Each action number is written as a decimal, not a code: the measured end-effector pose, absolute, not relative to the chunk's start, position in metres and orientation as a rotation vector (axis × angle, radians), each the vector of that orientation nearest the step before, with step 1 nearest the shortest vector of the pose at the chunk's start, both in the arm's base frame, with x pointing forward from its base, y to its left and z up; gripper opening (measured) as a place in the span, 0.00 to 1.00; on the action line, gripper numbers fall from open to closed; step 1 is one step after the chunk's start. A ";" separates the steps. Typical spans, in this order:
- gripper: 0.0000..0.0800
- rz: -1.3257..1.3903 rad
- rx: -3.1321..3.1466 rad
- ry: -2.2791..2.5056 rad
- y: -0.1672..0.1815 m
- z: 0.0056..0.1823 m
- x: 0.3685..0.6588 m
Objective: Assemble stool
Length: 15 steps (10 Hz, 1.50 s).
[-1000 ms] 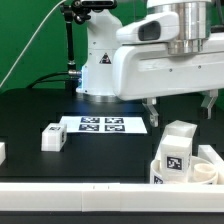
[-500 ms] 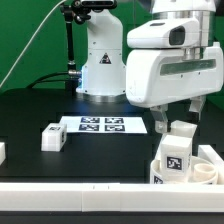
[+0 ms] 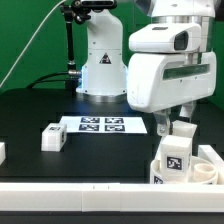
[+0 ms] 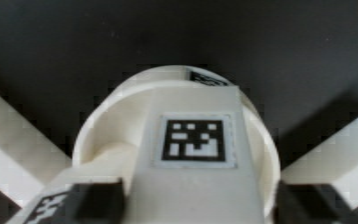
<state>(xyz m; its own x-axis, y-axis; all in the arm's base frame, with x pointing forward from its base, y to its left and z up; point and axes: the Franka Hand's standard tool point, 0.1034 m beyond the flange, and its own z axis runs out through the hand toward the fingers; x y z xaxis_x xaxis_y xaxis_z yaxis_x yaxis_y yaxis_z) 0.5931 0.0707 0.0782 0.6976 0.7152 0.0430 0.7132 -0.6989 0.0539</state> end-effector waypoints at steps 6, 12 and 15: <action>0.42 0.096 2.920 1.070 0.061 0.078 0.594; 0.42 0.162 3.125 0.196 0.057 0.077 0.594; 0.42 0.222 3.135 -0.287 0.059 0.076 0.595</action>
Offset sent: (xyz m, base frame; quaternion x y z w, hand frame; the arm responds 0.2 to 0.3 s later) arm 0.0027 -0.0103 -0.0033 0.0132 0.0114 0.0355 0.9992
